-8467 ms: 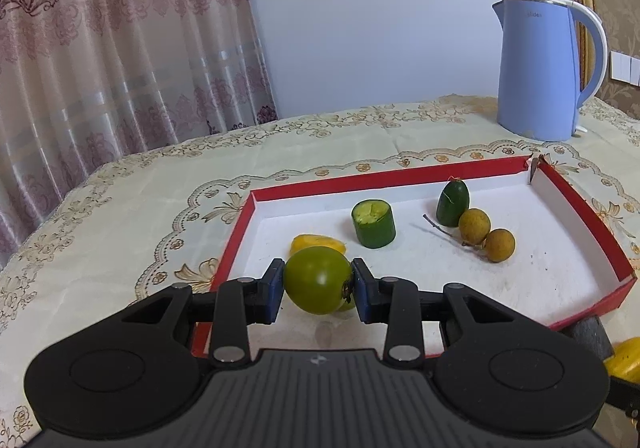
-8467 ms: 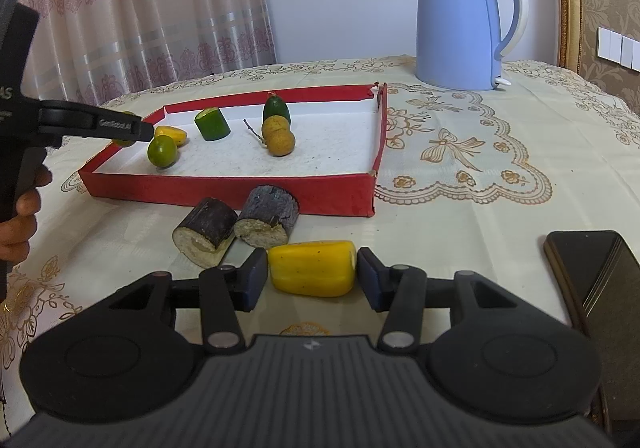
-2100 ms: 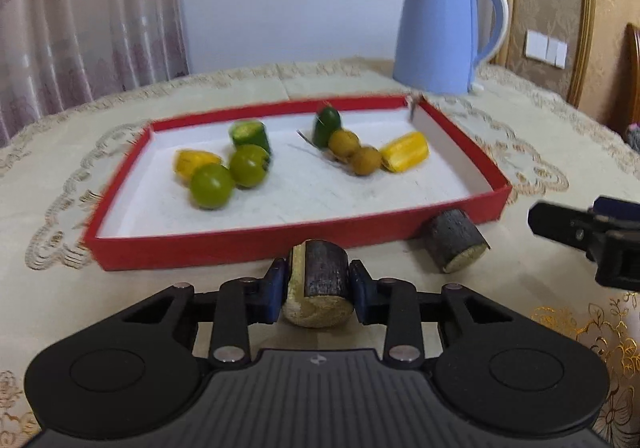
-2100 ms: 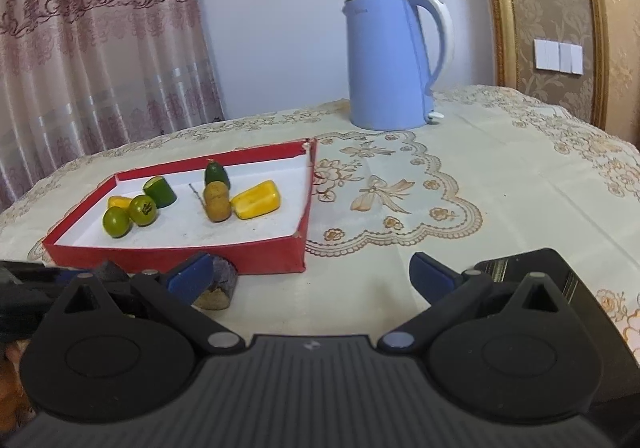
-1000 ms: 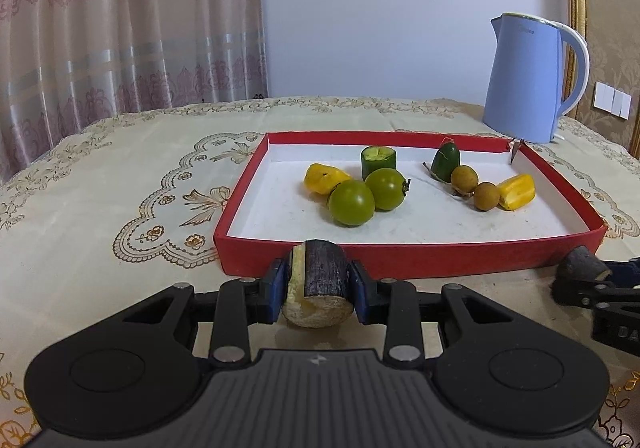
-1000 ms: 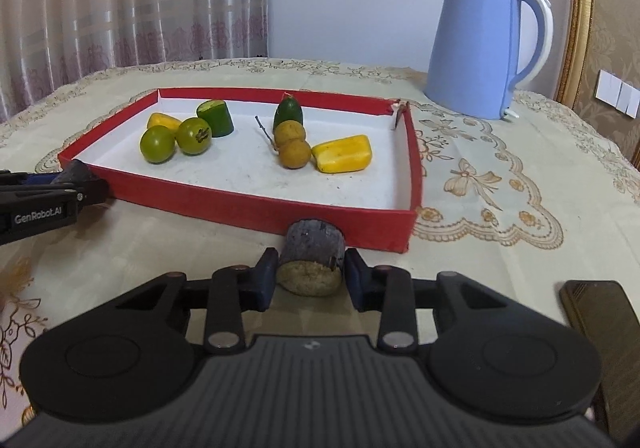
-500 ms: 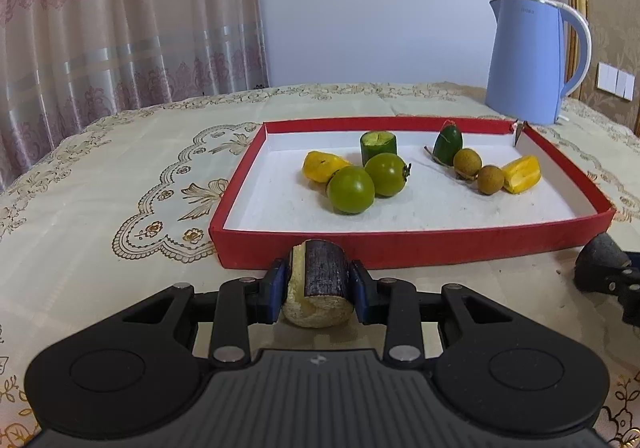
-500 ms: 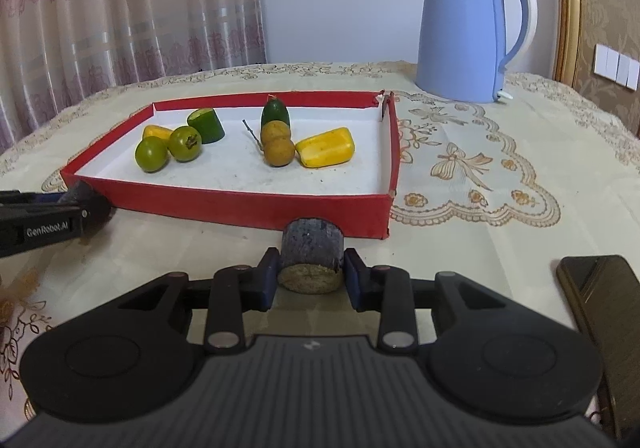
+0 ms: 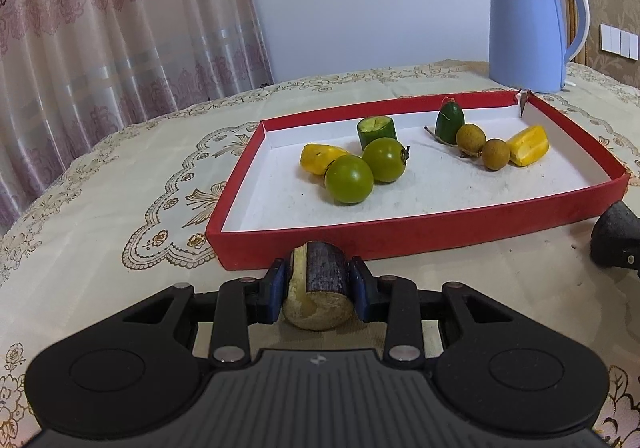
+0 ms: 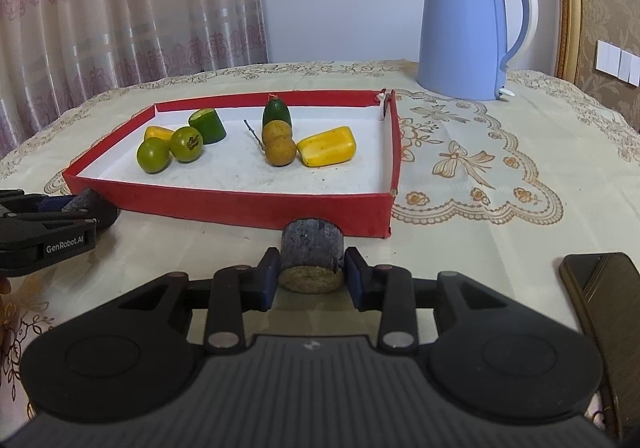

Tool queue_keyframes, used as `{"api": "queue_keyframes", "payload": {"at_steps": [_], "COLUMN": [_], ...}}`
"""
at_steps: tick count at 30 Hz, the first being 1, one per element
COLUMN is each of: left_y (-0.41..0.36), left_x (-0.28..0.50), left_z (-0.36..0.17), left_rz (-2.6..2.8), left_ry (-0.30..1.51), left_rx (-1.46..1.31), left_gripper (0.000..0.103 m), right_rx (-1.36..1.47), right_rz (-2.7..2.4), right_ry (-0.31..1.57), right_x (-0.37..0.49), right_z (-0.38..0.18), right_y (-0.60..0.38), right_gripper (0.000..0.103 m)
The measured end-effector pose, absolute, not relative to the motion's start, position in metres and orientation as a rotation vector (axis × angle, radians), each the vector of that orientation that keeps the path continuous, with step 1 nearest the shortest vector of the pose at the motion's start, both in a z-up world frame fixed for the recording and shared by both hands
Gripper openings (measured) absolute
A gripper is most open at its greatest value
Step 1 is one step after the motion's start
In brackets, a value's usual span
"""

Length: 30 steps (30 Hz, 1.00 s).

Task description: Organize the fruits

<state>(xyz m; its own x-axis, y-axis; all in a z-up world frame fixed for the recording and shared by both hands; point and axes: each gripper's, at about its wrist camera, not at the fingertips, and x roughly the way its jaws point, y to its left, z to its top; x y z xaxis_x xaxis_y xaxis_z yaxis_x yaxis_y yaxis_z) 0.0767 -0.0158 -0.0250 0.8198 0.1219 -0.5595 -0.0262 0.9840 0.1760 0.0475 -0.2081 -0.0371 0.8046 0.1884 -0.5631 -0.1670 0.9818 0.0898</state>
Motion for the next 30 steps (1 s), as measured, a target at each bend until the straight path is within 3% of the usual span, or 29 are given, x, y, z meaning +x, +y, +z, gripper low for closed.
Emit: {"api": "queue_keyframes", "payload": {"at_steps": [30], "left_y": [-0.009], "left_x": [0.079], "left_z": [0.005], "left_rz": [0.076], "left_ry": [0.583], "left_rx": [0.108], "left_gripper": [0.031], "right_rx": [0.018], "right_rz": [0.186], "right_ry": [0.605], "right_x": [0.047], "right_z": [-0.037], "right_y": [-0.207], "right_gripper": [0.034]}}
